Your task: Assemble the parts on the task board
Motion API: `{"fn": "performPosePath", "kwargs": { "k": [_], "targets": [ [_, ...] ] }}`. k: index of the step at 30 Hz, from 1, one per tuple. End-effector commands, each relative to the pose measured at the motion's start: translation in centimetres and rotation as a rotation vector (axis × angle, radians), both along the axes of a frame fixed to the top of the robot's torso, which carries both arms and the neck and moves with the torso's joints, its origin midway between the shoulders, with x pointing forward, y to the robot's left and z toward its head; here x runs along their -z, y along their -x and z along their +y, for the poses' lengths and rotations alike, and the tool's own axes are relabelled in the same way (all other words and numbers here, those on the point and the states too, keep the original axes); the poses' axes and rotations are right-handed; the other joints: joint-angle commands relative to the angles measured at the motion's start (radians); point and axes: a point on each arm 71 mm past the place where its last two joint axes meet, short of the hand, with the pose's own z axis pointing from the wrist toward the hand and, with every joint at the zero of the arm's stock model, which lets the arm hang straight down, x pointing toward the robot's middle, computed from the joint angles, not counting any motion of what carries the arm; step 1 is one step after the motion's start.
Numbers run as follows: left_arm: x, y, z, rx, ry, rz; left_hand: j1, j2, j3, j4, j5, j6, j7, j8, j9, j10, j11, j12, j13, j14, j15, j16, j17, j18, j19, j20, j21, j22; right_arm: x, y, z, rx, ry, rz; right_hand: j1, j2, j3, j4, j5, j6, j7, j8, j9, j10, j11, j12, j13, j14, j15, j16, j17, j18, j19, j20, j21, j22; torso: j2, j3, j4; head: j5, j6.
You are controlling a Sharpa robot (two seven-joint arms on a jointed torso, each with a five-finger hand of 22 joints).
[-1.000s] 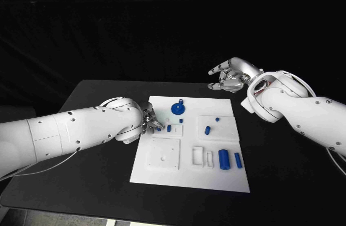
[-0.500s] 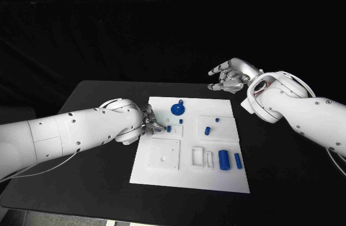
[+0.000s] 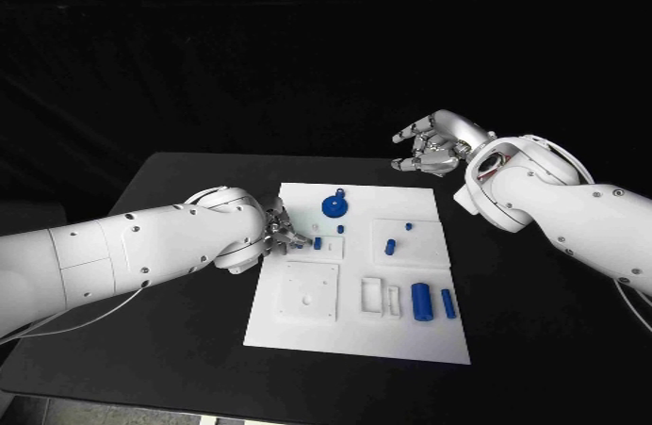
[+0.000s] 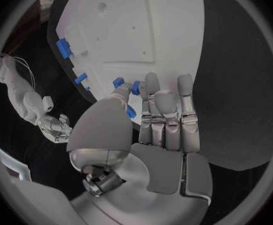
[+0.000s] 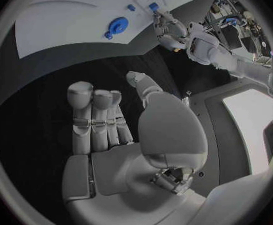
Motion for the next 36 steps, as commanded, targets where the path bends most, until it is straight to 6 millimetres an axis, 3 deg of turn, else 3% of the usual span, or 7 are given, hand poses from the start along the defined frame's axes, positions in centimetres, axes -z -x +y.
{"fn": "performPosePath", "kwargs": {
  "k": [1,5,12,19,23,30,36],
  "targets": [
    [0.1,0.1,0.1,-0.001,0.014,0.008,-0.005,-0.015,-0.006,0.006,-0.023,-0.003,0.01,0.002,0.0,0.026,-0.001,-0.007,0.0,-0.003,0.008,-0.007,-0.003,-0.015,0.004,0.0,-0.007,0.015,0.0,0.0,0.0,-0.004,0.007,-0.001,-0.01,0.001,-0.004,0.008,0.005,-0.002,0.001,-0.002,0.001,-0.001,-0.005,-0.008,-0.003,0.002,-0.003,-0.006,-0.003,0.011,0.023,-0.005,-0.006,0.08,0.0,-0.0003,-0.0001,-0.002,0.001],
    [0.2,0.2,0.3,0.001,0.028,0.02,-0.013,-0.029,-0.018,0.001,-0.091,-0.038,0.027,-0.017,-0.03,-0.006,0.01,-0.018,-0.005,-0.023,0.02,-0.024,-0.015,-0.015,-0.01,0.01,-0.024,0.009,0.1,0.0,-0.1,-0.002,0.007,0.0,-0.015,0.001,-0.007,0.012,0.005,-0.003,0.001,-0.002,0.001,-0.001,-0.005,-0.008,-0.003,0.002,-0.003,-0.006,-0.003,0.012,0.023,-0.004,-0.008,0.079,0.0,-0.0007,0.0004,-0.003,0.001],
    [0.0,0.5,0.5,-0.002,0.071,0.025,-0.005,-0.028,-0.091,-0.002,-0.065,-0.104,0.05,0.026,-0.24,-0.053,0.022,0.004,-0.008,-0.036,0.032,-0.019,-0.046,-0.012,-0.006,0.019,-0.051,0.013,0.1,0.0,-0.2,0.0,0.007,0.001,-0.014,0.001,-0.011,0.013,0.006,-0.004,0.001,-0.002,0.001,-0.002,-0.005,-0.009,-0.004,0.001,-0.003,-0.009,-0.005,0.012,0.022,-0.004,-0.012,0.078,-0.001,-0.0015,0.0008,-0.003,0.002],
    [-0.4,0.8,0.9,-0.003,0.145,0.016,0.011,-0.035,-0.109,-0.015,-0.071,-0.272,0.1,0.136,-0.666,-0.079,0.049,-0.019,-0.043,-0.046,0.052,-0.008,-0.067,0.004,-0.003,0.038,-0.074,0.016,0.3,-0.1,-0.3,0.002,0.007,0.004,-0.014,0.001,-0.011,0.013,0.006,-0.004,0.001,-0.002,0.001,-0.002,-0.005,-0.009,-0.004,0.001,-0.003,-0.009,-0.005,0.012,0.022,-0.004,-0.013,0.078,0.0,-0.0014,0.0005,-0.003,0.008],
    [-1.2,0.8,1.2,-0.004,0.216,-0.029,0.056,-0.016,-0.105,-0.034,-0.066,-0.281,0.112,0.145,-0.783,-0.105,0.063,-0.045,-0.095,-0.08,0.065,-0.019,-0.079,0.005,-0.028,0.052,-0.105,0.008,0.4,-0.1,-0.4,0.004,0.007,0.006,-0.014,0.001,-0.011,0.013,0.006,-0.004,0.001,-0.002,0.001,-0.002,-0.005,-0.009,-0.004,0.001,-0.003,-0.009,-0.005,0.012,0.022,-0.004,-0.013,0.078,0.0,-0.001,0.0005,-0.004,0.01],
    [-3.5,0.5,0.9,0.102,0.361,-0.26,0.328,0.103,-0.025,-0.22,0.068,-0.21,0.136,0.075,-0.874,-0.217,0.095,-0.183,-0.152,-0.173,0.095,-0.127,-0.137,0.012,-0.079,0.077,-0.181,-0.03,0.5,-0.1,-0.6,0.009,0.007,0.006,-0.013,0.001,-0.012,0.014,0.006,-0.004,0.001,-0.002,0.001,-0.002,-0.005,-0.01,-0.005,0.001,-0.003,-0.01,-0.006,0.012,0.022,-0.004,-0.014,0.078,0.0,-0.0002,0.0011,-0.011,0.017],
    [-5.1,0.5,-0.9,0.266,0.408,-0.44,0.353,0.083,0.075,-0.358,0.043,-0.075,0.138,-0.1,-0.873,-0.181,0.108,-0.3,-0.153,-0.184,0.104,-0.209,-0.171,0.035,-0.134,0.085,-0.116,0.029,0.5,-0.2,-0.7,0.013,0.003,0.005,-0.013,-0.001,0.001,0.01,0.005,0.066,-0.003,0.001,0.005,0.0,-0.01,-0.068,-0.072,-0.018,-0.006,-0.051,-0.039,0.012,0.017,-0.006,-0.049,0.072,0.002,0.0013,-0.0028,-0.012,0.027]
  ]
}}
